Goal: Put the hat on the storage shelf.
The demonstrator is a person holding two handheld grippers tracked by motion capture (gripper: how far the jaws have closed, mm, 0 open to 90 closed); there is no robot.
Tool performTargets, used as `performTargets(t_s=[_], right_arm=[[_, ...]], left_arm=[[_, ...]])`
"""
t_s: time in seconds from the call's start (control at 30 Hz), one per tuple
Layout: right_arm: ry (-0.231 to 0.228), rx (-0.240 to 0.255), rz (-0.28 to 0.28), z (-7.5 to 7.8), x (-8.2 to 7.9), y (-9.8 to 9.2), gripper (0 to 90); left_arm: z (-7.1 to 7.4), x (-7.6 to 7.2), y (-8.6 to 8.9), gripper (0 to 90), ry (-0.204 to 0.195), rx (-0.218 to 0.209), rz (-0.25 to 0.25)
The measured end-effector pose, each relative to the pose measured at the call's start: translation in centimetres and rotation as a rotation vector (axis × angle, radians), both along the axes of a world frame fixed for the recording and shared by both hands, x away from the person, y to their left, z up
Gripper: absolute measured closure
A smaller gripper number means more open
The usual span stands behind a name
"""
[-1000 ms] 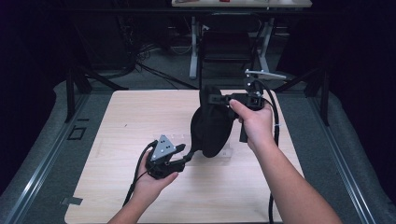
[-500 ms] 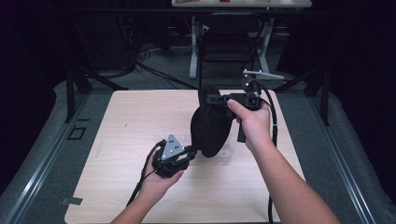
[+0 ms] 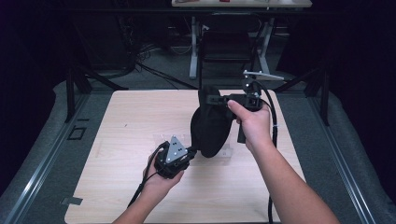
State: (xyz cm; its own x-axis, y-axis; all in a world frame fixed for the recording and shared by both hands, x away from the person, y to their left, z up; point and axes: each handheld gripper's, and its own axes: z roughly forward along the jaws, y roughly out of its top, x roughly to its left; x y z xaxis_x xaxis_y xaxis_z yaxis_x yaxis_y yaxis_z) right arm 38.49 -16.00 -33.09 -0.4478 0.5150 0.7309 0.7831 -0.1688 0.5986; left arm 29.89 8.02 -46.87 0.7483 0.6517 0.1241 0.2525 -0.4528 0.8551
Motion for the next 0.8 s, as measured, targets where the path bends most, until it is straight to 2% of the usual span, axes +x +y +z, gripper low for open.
performTargets(t_s=[0.6,0.8], right_arm=[[-0.033,0.014,0.005,0.7,-0.6,0.0,83.5],[-0.047,0.009,0.004,1.1,-1.1,-0.6,82.6]], left_arm=[[-0.1,-0.1,0.2,80.8,-0.002,0.000,0.008],[-0.1,-0.1,0.5,82.2,-0.020,0.010,0.015]])
